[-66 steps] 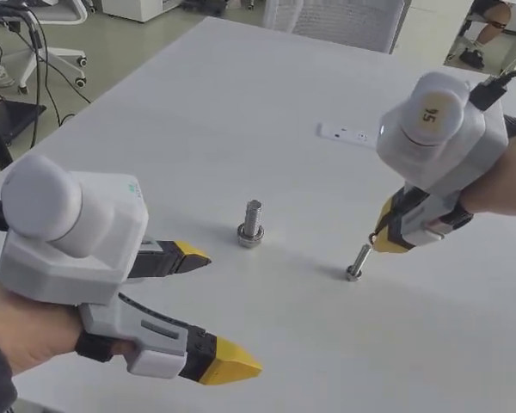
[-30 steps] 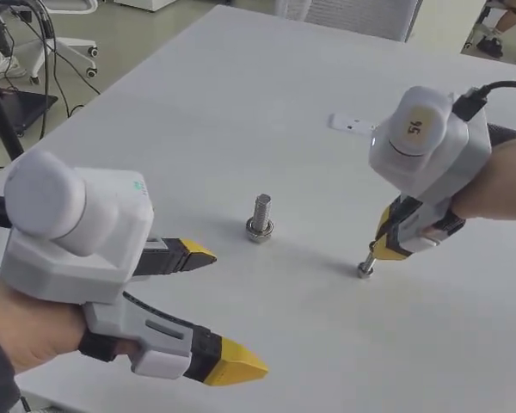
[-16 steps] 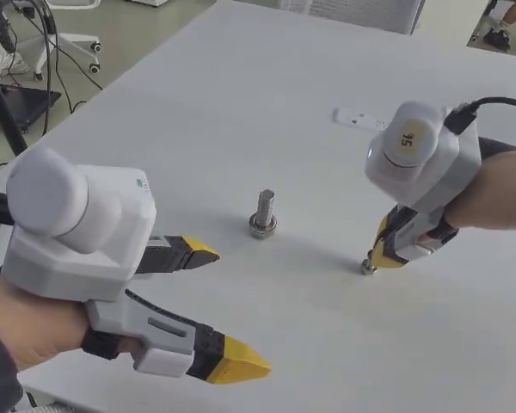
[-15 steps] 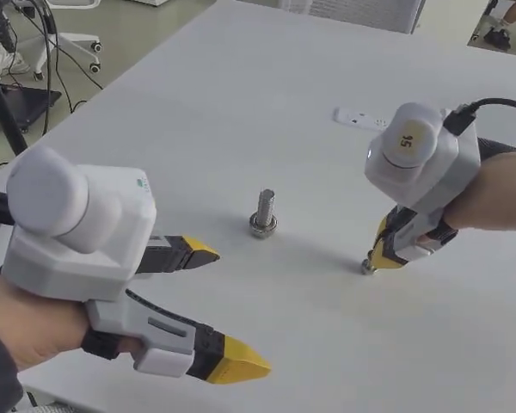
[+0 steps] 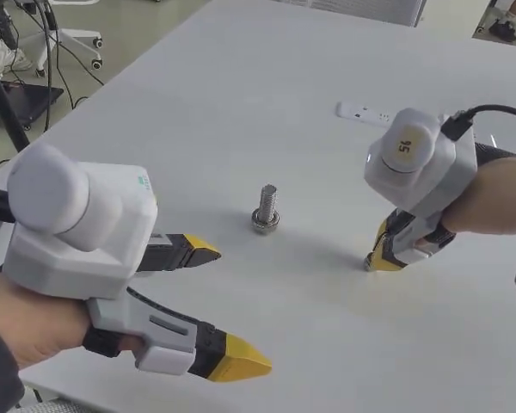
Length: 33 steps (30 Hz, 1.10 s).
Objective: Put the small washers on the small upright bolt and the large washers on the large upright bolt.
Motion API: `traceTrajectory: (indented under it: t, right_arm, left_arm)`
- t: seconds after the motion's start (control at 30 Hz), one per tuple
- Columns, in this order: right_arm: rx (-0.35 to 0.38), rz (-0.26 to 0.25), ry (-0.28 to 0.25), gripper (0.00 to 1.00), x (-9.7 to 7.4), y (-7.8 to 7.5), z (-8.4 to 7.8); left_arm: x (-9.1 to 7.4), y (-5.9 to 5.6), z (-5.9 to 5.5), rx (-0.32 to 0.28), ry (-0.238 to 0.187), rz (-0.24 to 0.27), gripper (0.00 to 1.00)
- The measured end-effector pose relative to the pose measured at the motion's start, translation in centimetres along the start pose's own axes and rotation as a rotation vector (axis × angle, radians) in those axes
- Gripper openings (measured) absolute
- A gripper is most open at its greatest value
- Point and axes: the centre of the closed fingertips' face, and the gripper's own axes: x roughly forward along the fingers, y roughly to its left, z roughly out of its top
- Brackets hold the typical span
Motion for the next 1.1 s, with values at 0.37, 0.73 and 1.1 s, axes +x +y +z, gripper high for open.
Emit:
traceTrajectory:
  t: [0.37,0.73,1.1]
  right_arm:
    - [0.01,-0.007,-0.019,0.16,-0.24,-0.13,0.32]
    - [0.02,-0.007,-0.028,0.22,-0.46,-0.08,0.29]
    - [0.042,-0.015,-0.045,0.31,-0.77,-0.1,0.0]
  left_arm:
    - [-0.03,-0.09,-0.01,-0.003,0.001,-0.002,0.82]
    - [-0.03,0.0,-0.04,-0.001,0.004,-0.003,0.82]
    - [0.03,0.08,0.02,0.003,0.004,-0.003,0.82]
